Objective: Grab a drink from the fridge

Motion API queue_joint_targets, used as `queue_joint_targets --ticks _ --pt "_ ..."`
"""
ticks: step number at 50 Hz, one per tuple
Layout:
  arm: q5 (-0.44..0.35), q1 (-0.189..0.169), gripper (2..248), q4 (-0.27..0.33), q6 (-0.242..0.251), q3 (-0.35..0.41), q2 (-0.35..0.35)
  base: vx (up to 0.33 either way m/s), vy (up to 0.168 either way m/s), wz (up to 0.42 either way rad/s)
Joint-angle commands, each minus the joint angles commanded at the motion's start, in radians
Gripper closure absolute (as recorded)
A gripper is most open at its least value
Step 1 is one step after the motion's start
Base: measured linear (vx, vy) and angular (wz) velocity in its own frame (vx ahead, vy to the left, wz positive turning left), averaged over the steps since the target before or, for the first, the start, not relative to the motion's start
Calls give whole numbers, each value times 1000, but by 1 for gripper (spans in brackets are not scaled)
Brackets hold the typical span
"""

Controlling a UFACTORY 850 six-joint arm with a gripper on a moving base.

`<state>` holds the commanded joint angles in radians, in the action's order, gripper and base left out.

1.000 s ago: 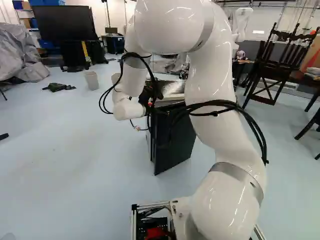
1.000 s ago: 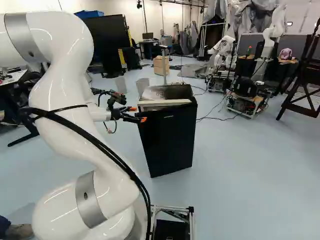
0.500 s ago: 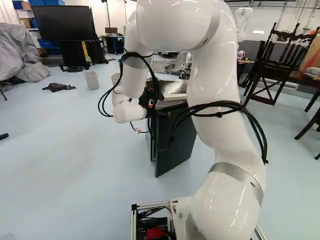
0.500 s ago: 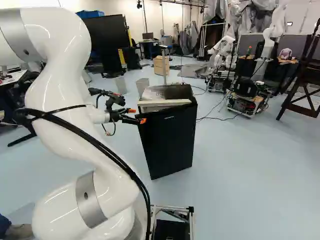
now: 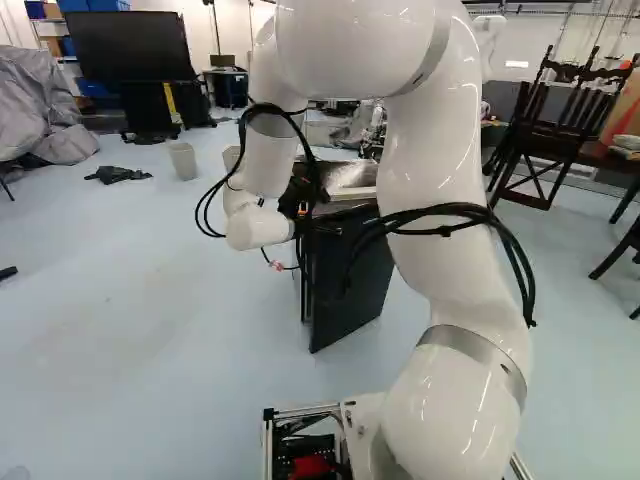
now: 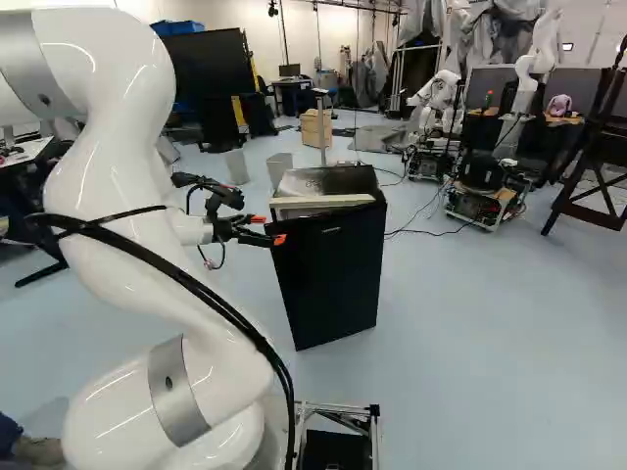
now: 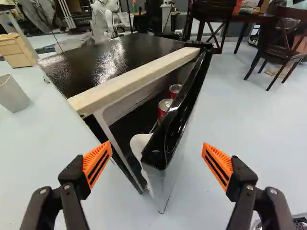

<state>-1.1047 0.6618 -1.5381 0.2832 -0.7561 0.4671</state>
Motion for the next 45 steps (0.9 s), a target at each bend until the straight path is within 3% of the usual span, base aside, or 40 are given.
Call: queue_joint_targets --ticks 45 --pt "0 13 3 -39 0 28 -17 0 0 0"
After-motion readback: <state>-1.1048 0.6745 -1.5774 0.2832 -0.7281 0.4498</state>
